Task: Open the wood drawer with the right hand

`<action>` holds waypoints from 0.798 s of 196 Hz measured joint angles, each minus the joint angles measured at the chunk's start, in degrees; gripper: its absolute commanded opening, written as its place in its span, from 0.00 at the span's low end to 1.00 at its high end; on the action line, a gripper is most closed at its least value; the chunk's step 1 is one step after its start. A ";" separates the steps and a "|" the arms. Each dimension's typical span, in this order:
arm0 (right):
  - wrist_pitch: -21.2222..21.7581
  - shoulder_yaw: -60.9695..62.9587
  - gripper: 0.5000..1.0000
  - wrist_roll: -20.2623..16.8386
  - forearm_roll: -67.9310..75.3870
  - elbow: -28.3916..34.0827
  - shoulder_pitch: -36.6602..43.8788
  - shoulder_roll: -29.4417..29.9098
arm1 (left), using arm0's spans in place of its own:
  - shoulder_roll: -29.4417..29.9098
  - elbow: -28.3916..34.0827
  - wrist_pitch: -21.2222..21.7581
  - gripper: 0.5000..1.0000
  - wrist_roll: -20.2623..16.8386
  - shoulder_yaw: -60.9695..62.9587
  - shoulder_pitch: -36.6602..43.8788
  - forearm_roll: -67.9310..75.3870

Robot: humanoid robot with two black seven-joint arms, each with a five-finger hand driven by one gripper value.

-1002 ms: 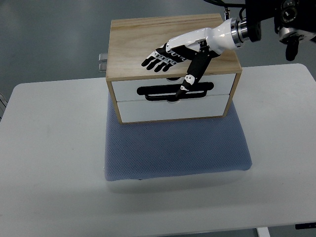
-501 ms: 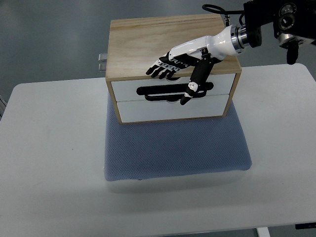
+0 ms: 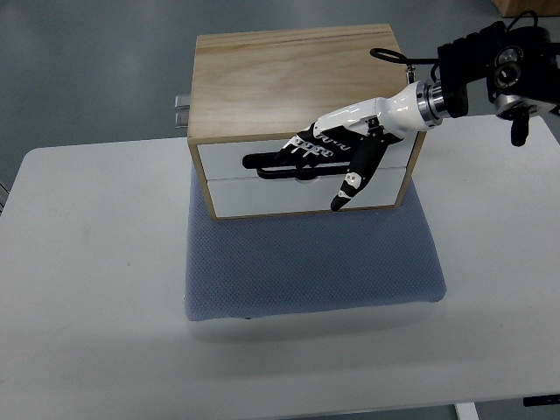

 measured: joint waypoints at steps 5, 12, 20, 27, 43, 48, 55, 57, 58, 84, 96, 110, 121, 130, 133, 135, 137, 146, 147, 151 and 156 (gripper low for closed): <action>0.00 0.00 0.89 0.00 0.00 0.00 -0.08 -0.05 | 0.00 0.00 0.00 1.00 0.00 0.00 0.00 0.00; -0.01 0.00 0.89 0.00 0.00 0.00 -0.18 -0.14 | 0.00 0.00 0.00 1.00 0.00 0.00 0.00 0.00; 0.00 0.00 0.89 0.00 0.00 0.00 -0.26 -0.24 | 0.00 0.00 0.00 1.00 0.00 0.00 0.00 0.00; 0.00 0.00 0.89 0.02 0.00 -0.01 -0.29 -0.33 | 0.00 0.00 0.00 1.00 0.00 0.00 0.00 0.00; 0.00 0.04 0.89 0.07 0.00 -0.06 -0.36 -0.45 | 0.00 0.00 0.00 1.00 0.00 0.00 0.00 0.00; 0.00 0.05 0.89 0.07 0.00 -0.07 -0.36 -0.48 | 0.00 0.00 0.00 1.00 0.00 0.00 0.00 0.00; 0.00 0.05 0.89 0.08 0.00 -0.08 -0.35 -0.54 | 0.00 0.00 0.00 1.00 0.00 0.00 0.00 0.00; 0.00 0.05 0.89 0.08 0.00 -0.08 -0.35 -0.55 | 0.00 0.00 0.00 1.00 0.00 0.00 0.00 0.00; 0.00 0.06 0.89 0.08 0.00 -0.08 -0.35 -0.56 | 0.00 0.00 0.00 1.00 0.00 0.00 0.00 0.00; 0.01 0.06 0.89 0.08 -0.09 -0.15 -0.30 -0.76 | 0.00 0.00 0.00 1.00 0.00 0.00 0.00 0.00; 0.01 0.06 0.89 0.08 -0.51 -0.22 -0.31 -0.74 | 0.00 0.00 0.00 1.00 0.00 0.00 0.00 0.00; 0.01 0.06 0.89 0.09 -0.99 -0.28 -0.32 -0.58 | 0.00 0.00 0.00 1.00 0.00 0.00 0.00 0.00; 0.01 -0.03 0.89 0.09 -1.21 -0.34 -0.35 -0.50 | 0.00 0.00 0.00 1.00 0.00 0.00 0.00 0.00; 0.01 -0.11 0.89 0.09 -1.29 -0.38 -0.35 -0.48 | 0.00 0.00 0.00 1.00 0.00 0.00 0.00 0.00; 0.01 -0.14 0.89 0.09 -1.30 -0.38 -0.35 -0.48 | 0.00 0.00 0.00 1.00 0.00 0.00 0.00 0.00; 0.01 -0.15 0.89 0.09 -1.31 -0.39 -0.35 -0.48 | 0.00 0.00 0.00 1.00 0.00 0.00 0.00 0.00; 0.00 -0.17 0.89 0.08 -1.33 -0.40 -0.35 -0.48 | 0.00 0.00 0.00 1.00 0.00 0.00 0.00 0.00; 0.00 -0.23 0.89 0.06 -1.38 -0.40 -0.35 -0.48 | 0.00 0.00 0.00 1.00 0.00 0.00 0.00 0.00; 0.00 -0.23 0.89 0.05 -1.38 -0.40 -0.35 -0.48 | 0.00 0.00 0.00 1.00 0.00 0.00 0.00 0.00; 0.00 -0.25 0.89 0.02 -1.40 -0.41 -0.35 -0.48 | 0.00 0.00 0.00 1.00 0.00 0.00 0.00 0.00; 0.00 -0.29 0.89 -0.02 -1.42 -0.41 -0.35 -0.49 | 0.00 0.00 0.00 1.00 0.00 0.00 0.00 0.00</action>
